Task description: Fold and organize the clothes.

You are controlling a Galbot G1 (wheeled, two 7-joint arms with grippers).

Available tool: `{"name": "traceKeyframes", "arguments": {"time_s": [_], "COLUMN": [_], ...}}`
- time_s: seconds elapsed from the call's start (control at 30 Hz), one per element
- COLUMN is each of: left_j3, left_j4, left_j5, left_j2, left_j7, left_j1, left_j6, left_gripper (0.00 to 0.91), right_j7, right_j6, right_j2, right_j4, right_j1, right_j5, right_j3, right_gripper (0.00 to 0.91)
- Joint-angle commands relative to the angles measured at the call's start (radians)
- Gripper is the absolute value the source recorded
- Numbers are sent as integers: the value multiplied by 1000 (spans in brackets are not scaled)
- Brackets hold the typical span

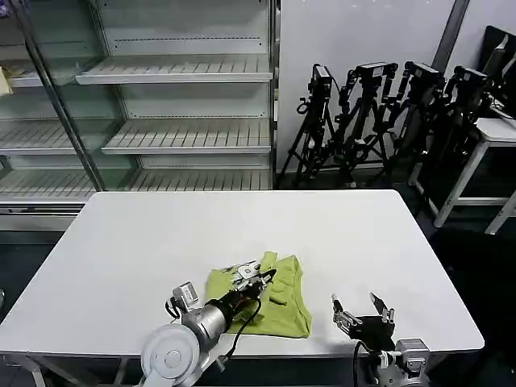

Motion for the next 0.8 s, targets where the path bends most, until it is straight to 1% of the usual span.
{"name": "traceKeyframes", "arguments": {"time_s": [0.03, 0.23, 0.43, 0.53, 0.67, 0.8], "left_j3": [-17, -130, -252, -278, -275, -258], "left_j4": [-135, -199, -156, -117, -52, -6], "left_j5": [3, 33, 79, 84, 88, 93], "left_j2": [33, 89, 170, 192, 194, 165], "left_j7": [18, 3, -4, -2, 9, 13], "left_j1": [32, 91, 167, 191, 203, 205], "left_j6": [2, 3, 4, 4, 5, 4], "left_gripper": [907, 907, 907, 907, 907, 907], "right_j7": [0, -2, -3, -4, -5, -5], "right_j6": [1, 6, 7, 7, 9, 10], "right_j2": [0, -2, -6, -5, -8, -11], "right_j4": [5, 0, -9, -13, -10, -5], "right_j1": [2, 2, 16, 21, 19, 11], "right_j5": [0, -1, 1, 3, 5, 7], "right_j3": [-5, -11, -24, -25, -21, -10], "right_gripper": [907, 907, 907, 907, 907, 907]}}
